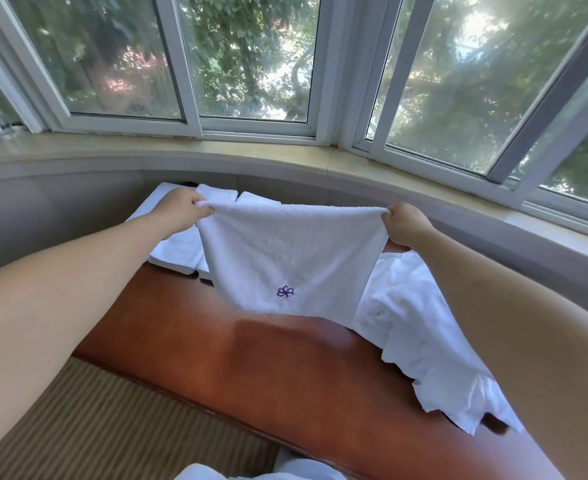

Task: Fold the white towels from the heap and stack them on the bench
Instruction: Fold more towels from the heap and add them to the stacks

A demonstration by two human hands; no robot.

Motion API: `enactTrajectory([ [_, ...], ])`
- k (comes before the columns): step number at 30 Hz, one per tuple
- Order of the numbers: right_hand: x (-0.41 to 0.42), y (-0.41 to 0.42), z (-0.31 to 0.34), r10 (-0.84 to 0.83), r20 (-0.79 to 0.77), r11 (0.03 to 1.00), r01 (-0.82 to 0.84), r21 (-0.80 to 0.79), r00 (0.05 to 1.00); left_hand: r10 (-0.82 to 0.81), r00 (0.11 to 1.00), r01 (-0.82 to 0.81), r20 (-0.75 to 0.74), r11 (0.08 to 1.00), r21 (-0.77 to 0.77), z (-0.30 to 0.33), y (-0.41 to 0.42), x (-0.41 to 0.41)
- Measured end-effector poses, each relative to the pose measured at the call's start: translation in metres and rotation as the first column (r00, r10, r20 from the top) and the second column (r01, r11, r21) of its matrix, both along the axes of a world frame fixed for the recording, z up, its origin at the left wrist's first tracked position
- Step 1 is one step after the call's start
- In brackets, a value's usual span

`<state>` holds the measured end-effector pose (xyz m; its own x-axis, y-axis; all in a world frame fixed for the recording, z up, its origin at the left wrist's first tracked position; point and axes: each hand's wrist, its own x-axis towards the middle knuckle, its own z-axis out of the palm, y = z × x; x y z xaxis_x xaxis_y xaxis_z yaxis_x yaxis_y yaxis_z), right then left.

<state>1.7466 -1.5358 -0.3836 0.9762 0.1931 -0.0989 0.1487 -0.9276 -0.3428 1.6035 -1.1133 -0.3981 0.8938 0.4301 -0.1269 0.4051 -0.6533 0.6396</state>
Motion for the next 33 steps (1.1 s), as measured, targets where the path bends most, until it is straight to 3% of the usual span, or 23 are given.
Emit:
enactTrajectory([
  [4, -0.012, 0.001, -0.001, 0.033, -0.091, 0.997, -0.038, -0.06, 0.995, -0.032, 0.996, 0.042, -0.088, 0.993, 0.114, 0.0, 0.0, -0.014],
  [6, -0.022, -0.003, -0.006, 0.016, -0.284, 1.0, -0.02, -0.011, 0.959, -0.063, 0.964, 0.062, -0.26, 0.998, -0.013, -0.004, -0.003, -0.023],
  [8, -0.033, -0.009, -0.01, -0.028, -0.531, 0.999, 0.003, -0.049, 0.847, -0.118, 0.855, 0.042, -0.505, 0.986, -0.159, -0.012, -0.006, -0.035],
  [10, -0.043, -0.014, -0.014, -0.086, -0.687, 0.99, -0.015, -0.139, 0.722, -0.16, 0.72, 0.017, -0.675, 0.977, -0.214, -0.017, -0.008, -0.046],
  [14, -0.046, -0.017, -0.015, -0.173, -0.821, 0.975, -0.024, -0.222, 0.544, -0.174, 0.483, -0.031, -0.858, 0.976, -0.216, -0.015, -0.01, -0.055],
  [16, -0.044, -0.014, -0.013, -0.208, -0.834, 0.969, -0.007, -0.247, 0.512, -0.163, 0.425, -0.04, -0.89, 0.979, -0.199, -0.011, -0.01, -0.053],
  [19, -0.038, -0.008, -0.019, -0.222, -0.806, 0.967, 0.02, -0.253, 0.549, -0.109, 0.529, -0.1, -0.842, 0.977, -0.189, -0.008, -0.008, -0.046],
  [23, -0.029, 0.005, -0.059, -0.157, -0.615, 0.952, 0.283, 0.113, 0.773, 0.0, 0.851, -0.227, -0.525, 0.902, -0.368, -0.036, -0.015, -0.038],
  [25, -0.038, 0.014, -0.085, -0.119, -0.531, 0.945, 0.26, 0.199, 0.839, 0.035, 0.916, -0.218, -0.4, 0.88, -0.421, -0.062, -0.028, -0.041],
  [29, -0.071, 0.021, -0.15, -0.008, -0.645, 0.964, 0.176, 0.197, 0.764, 0.036, 0.901, -0.238, -0.433, 0.875, -0.422, -0.128, -0.062, -0.066],
  [33, -0.105, 0.015, -0.212, -0.004, -0.728, 0.988, 0.114, 0.102, 0.686, 0.011, 0.806, -0.273, -0.592, 0.893, -0.357, -0.199, -0.085, -0.102],
])
